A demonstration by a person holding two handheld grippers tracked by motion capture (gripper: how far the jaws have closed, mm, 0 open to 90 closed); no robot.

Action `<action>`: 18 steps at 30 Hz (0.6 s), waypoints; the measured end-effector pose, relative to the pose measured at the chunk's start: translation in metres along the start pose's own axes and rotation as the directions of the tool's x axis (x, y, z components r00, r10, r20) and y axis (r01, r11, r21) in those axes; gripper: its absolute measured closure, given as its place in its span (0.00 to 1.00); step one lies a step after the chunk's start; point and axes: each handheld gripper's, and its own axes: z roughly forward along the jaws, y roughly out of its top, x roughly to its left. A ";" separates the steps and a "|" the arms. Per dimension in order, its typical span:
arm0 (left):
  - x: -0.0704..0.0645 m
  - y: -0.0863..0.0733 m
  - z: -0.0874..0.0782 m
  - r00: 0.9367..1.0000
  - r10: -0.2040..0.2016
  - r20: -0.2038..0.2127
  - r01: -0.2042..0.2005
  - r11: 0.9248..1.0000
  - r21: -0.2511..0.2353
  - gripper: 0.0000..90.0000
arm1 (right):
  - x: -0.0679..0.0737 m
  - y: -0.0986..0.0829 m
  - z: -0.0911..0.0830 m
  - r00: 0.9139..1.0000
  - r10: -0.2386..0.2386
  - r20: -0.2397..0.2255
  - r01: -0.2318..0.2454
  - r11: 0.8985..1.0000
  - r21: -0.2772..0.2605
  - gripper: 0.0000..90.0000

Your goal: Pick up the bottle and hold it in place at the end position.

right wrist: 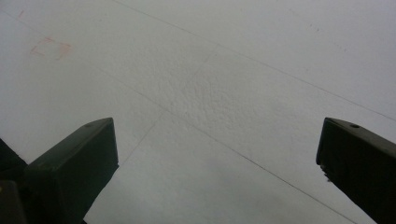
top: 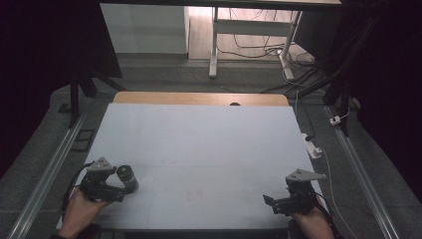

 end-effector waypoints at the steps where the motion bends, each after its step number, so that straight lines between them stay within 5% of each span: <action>1: 0.000 0.000 0.001 1.000 0.006 0.000 -0.006 1.000 0.010 0.00 | 0.000 0.000 0.000 1.000 0.000 0.000 0.000 1.000 0.001 0.00; 8: -0.003 0.002 0.009 0.998 0.052 -0.034 -0.049 0.997 0.066 0.03 | 0.000 0.000 0.000 1.000 0.001 -0.001 -0.001 1.000 0.006 0.00; 18: -0.001 0.002 0.007 0.997 0.076 0.000 -0.076 0.995 0.064 0.44 | 0.000 0.000 0.001 1.000 -0.004 0.002 0.004 1.000 0.008 0.00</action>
